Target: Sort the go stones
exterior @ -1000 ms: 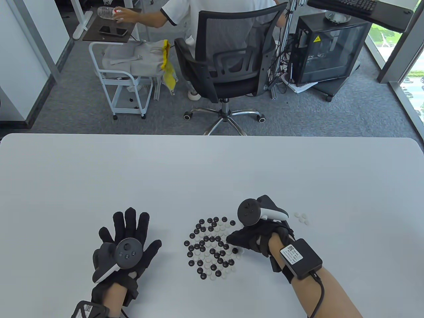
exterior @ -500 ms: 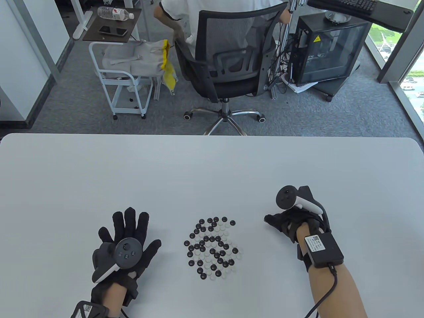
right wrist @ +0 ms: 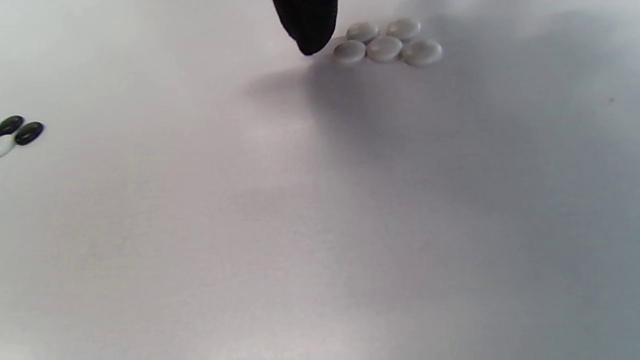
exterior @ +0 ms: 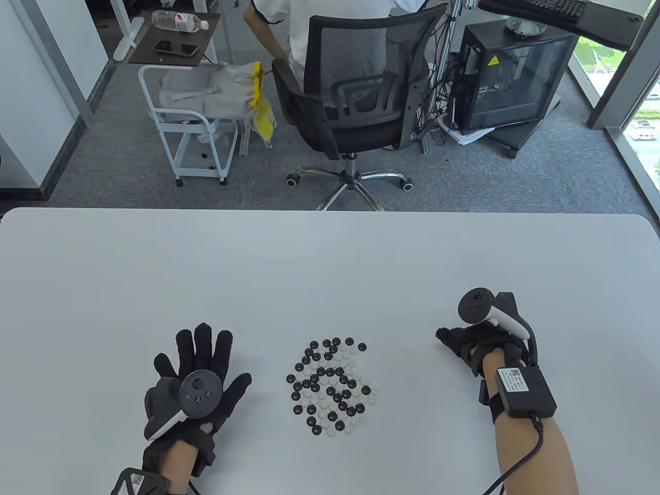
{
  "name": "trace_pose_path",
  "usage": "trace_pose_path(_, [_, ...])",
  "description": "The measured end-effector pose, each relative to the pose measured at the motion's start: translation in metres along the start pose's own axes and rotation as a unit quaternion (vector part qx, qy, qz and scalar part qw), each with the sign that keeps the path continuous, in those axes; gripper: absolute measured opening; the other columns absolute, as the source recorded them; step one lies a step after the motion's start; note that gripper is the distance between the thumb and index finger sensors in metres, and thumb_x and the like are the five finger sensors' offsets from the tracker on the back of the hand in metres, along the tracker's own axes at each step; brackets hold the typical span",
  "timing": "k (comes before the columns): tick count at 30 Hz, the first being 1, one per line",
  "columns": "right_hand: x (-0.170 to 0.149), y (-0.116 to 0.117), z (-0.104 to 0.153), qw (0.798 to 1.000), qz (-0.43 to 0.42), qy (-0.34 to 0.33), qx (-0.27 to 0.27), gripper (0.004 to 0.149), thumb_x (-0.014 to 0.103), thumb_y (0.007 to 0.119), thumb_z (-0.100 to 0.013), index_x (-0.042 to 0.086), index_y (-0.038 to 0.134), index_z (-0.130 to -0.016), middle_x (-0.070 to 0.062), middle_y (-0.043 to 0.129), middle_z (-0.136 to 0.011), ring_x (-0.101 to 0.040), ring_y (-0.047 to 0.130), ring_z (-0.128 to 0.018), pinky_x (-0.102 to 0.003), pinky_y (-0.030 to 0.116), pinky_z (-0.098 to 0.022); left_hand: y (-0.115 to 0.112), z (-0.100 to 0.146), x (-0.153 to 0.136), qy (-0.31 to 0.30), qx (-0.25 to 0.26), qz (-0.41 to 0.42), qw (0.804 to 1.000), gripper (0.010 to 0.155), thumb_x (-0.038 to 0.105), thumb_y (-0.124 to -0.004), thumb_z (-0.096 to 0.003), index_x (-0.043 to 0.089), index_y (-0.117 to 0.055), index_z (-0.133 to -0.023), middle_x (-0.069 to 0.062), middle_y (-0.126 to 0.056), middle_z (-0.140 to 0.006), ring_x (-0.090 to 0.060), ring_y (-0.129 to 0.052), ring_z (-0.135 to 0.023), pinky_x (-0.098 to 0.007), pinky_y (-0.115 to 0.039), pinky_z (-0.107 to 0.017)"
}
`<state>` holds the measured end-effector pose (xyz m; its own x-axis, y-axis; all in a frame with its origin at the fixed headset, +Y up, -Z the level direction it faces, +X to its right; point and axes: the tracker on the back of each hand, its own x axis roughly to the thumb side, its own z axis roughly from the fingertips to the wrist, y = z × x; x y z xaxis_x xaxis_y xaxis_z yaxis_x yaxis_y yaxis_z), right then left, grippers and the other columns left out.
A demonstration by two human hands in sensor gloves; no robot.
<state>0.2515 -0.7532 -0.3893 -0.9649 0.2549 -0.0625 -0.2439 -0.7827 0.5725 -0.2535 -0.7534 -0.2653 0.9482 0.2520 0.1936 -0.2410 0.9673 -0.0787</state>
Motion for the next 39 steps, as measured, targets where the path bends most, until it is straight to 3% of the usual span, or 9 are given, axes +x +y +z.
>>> trace_pose_path(4, [0.032,0.002,0.005,0.997,0.02,-0.07,0.02,0.07,0.05,0.052,-0.062,0.004,0.07,-0.112,-0.046,0.014,-0.115,-0.073,0.0,-0.093,-0.094,0.016,-0.055,-0.001,0.0,0.001,0.0,-0.003,-0.003,1.0,0.085,0.061,-0.058,-0.0627,0.016,-0.015,-0.121,-0.03,-0.001,-0.123,-0.059,0.002,-0.107,-0.086,-0.006,-0.055])
trace_pose_path(10, [0.092,0.025,0.012,0.978,0.068,-0.176,0.087,0.069,0.05,0.053,-0.062,0.005,0.073,-0.11,-0.044,0.017,-0.116,-0.072,0.001,-0.094,-0.094,0.018,-0.057,-0.001,0.0,0.001,0.001,-0.005,-0.004,1.0,0.085,0.06,-0.058,-0.0628,0.016,-0.014,-0.121,-0.03,-0.001,-0.123,-0.059,0.002,-0.107,-0.086,-0.006,-0.055])
trace_pose_path(20, [0.14,0.06,0.013,0.956,0.087,-0.247,0.132,0.068,0.051,0.052,-0.062,0.007,0.068,-0.112,-0.044,0.015,-0.116,-0.072,0.001,-0.094,-0.094,0.018,-0.057,0.001,0.001,-0.001,0.001,0.0,0.002,1.0,0.085,0.06,-0.058,-0.0628,0.016,-0.015,-0.121,-0.03,-0.001,-0.123,-0.059,0.002,-0.107,-0.086,-0.006,-0.055])
trace_pose_path(24, [0.136,0.066,0.008,0.958,0.091,-0.234,0.139,0.068,0.05,0.052,-0.062,0.007,0.067,-0.113,-0.044,0.014,-0.115,-0.072,0.001,-0.093,-0.094,0.018,-0.057,0.001,0.001,-0.001,-0.001,0.003,0.004,1.0,0.085,0.06,-0.058,-0.0628,0.016,-0.015,-0.121,-0.031,-0.001,-0.123,-0.059,0.002,-0.107,-0.086,-0.006,-0.055])
trace_pose_path(29, [0.112,0.052,0.005,0.971,0.087,-0.192,0.114,0.067,0.05,0.052,-0.062,0.008,0.068,-0.112,-0.044,0.015,-0.115,-0.072,0.001,-0.094,-0.094,0.018,-0.057,0.002,0.002,-0.003,0.002,0.005,0.008,1.0,0.085,0.06,-0.058,-0.0627,0.016,-0.015,-0.121,-0.03,-0.001,-0.123,-0.059,0.002,-0.107,-0.086,-0.006,-0.055])
trace_pose_path(39, [0.014,0.009,0.005,0.997,0.042,-0.028,0.057,0.067,0.05,0.052,-0.062,0.007,0.074,-0.109,-0.044,0.015,-0.115,-0.072,0.0,-0.093,-0.094,0.017,-0.056,0.002,0.001,-0.002,0.001,0.002,0.006,1.0,0.085,0.06,-0.058,-0.0628,0.016,-0.015,-0.121,-0.03,-0.001,-0.123,-0.059,0.002,-0.107,-0.086,-0.006,-0.055])
